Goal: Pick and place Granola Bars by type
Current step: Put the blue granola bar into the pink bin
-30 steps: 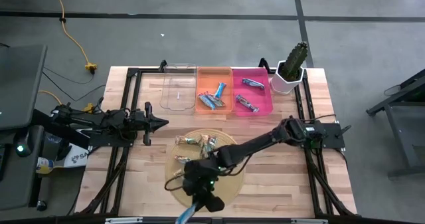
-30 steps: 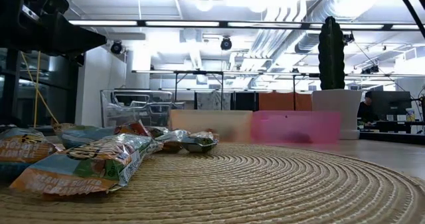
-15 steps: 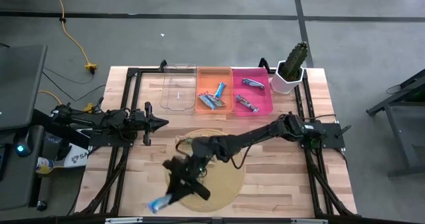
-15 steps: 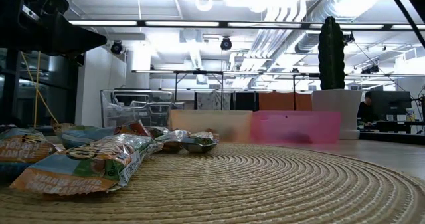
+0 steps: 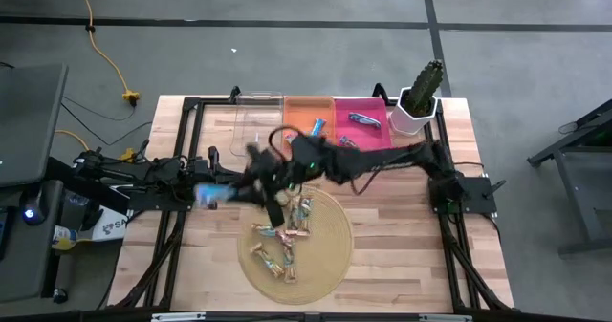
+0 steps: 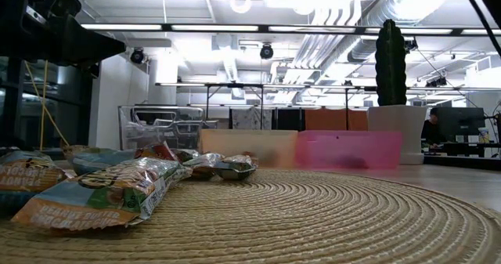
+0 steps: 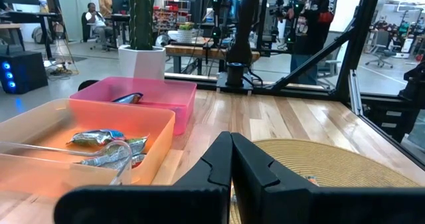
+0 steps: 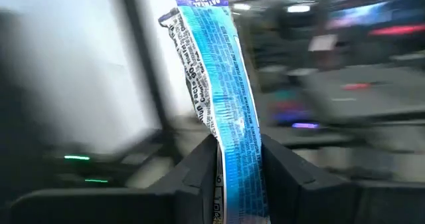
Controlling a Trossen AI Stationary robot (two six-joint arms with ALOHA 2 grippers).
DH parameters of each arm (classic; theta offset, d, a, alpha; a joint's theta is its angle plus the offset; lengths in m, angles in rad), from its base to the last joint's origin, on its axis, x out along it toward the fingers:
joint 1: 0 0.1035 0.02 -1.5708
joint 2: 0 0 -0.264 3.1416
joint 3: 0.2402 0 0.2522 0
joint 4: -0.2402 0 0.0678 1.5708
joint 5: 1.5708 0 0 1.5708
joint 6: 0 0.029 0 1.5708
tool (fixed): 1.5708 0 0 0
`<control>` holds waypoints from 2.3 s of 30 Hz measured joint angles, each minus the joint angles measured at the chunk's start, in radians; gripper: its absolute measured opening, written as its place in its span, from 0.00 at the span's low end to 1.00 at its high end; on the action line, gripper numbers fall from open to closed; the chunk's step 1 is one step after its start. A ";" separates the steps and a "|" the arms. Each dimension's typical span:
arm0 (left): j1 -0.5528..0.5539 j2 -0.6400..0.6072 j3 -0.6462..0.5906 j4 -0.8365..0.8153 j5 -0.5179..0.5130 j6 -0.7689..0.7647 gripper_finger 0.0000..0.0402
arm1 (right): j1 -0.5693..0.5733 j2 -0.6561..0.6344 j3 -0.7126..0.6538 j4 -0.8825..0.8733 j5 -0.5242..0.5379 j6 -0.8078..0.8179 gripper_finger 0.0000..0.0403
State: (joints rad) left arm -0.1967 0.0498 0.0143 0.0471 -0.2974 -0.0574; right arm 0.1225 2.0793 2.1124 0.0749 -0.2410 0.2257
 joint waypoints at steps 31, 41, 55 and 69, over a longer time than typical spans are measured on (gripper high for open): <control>0.000 0.000 0.000 0.000 -0.001 0.000 0.00 | -0.317 -0.297 -0.100 -1.582 0.976 0.586 0.21; 0.000 0.000 0.000 0.000 -0.001 0.000 0.00 | -0.445 -0.301 -0.583 -1.247 0.814 0.570 0.21; 0.000 0.000 0.000 0.000 -0.001 0.000 0.00 | -0.584 -0.308 -0.979 -0.776 0.575 0.378 0.21; 0.000 0.000 0.000 0.000 -0.001 0.000 0.00 | -0.634 -0.356 -0.993 -0.751 0.497 0.272 0.35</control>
State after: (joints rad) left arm -0.1967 0.0498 0.0139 0.0467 -0.2981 -0.0574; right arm -0.5112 1.7236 1.1191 -0.6763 0.2558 0.4976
